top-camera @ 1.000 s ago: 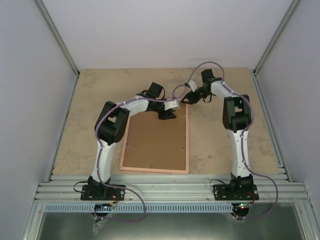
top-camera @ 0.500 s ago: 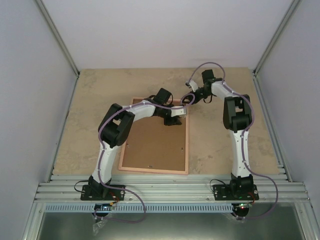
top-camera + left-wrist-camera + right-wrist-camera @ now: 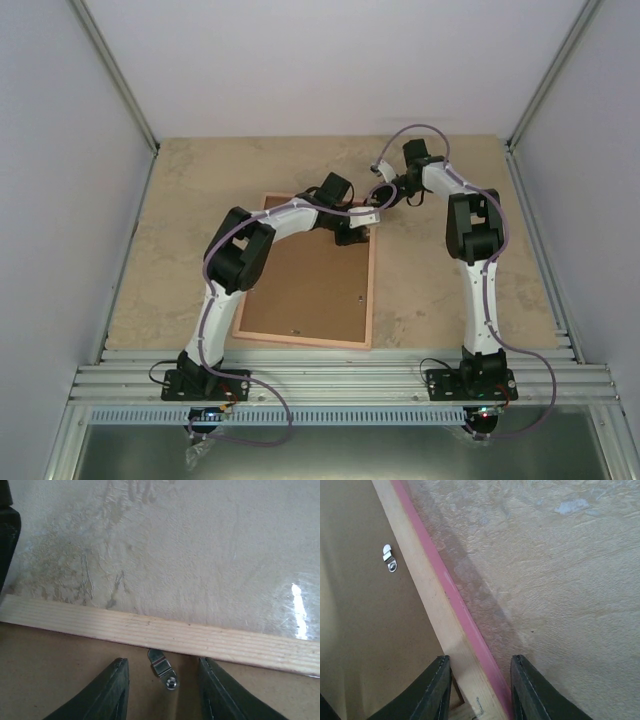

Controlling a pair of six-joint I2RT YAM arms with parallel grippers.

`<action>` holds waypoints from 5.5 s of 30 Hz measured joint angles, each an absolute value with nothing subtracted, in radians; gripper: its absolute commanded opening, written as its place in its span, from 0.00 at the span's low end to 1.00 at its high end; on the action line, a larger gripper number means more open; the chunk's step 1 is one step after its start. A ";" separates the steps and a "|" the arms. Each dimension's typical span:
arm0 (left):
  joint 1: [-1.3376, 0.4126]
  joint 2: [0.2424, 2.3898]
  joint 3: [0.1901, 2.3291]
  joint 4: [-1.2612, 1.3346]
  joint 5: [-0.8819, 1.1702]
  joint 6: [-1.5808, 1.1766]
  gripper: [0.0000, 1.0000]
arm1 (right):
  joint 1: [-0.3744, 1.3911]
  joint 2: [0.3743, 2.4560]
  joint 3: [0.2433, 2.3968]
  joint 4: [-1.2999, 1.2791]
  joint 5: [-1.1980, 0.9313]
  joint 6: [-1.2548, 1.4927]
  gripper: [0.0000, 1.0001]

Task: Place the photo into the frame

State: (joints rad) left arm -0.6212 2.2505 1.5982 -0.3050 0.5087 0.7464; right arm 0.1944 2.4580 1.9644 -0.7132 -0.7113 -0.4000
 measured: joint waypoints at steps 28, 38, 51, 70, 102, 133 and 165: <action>-0.613 2.271 1.682 -0.509 0.568 0.970 0.40 | 0.200 2.481 2.015 -0.784 -0.722 -0.427 0.11; -0.531 2.070 1.462 -0.421 0.604 0.860 0.43 | 0.205 2.478 2.013 -0.777 -0.725 -0.438 0.27; -0.554 1.811 1.128 -0.504 0.651 1.093 0.38 | 0.205 2.286 1.779 -0.698 -0.686 -0.346 0.63; -0.729 1.661 0.906 -0.442 0.574 0.969 0.32 | 0.303 2.018 1.301 -0.587 -0.633 -0.016 0.60; -0.741 1.781 1.009 -0.276 0.435 0.641 0.37 | 0.248 2.264 1.749 -0.598 -0.152 0.340 0.00; -0.944 2.108 1.353 -0.146 0.352 0.600 0.31 | 0.240 2.193 1.608 -0.488 -0.124 0.479 0.00; -0.699 1.761 1.099 -0.126 0.499 0.379 0.53 | 0.166 2.085 1.457 -0.511 -0.157 0.371 0.64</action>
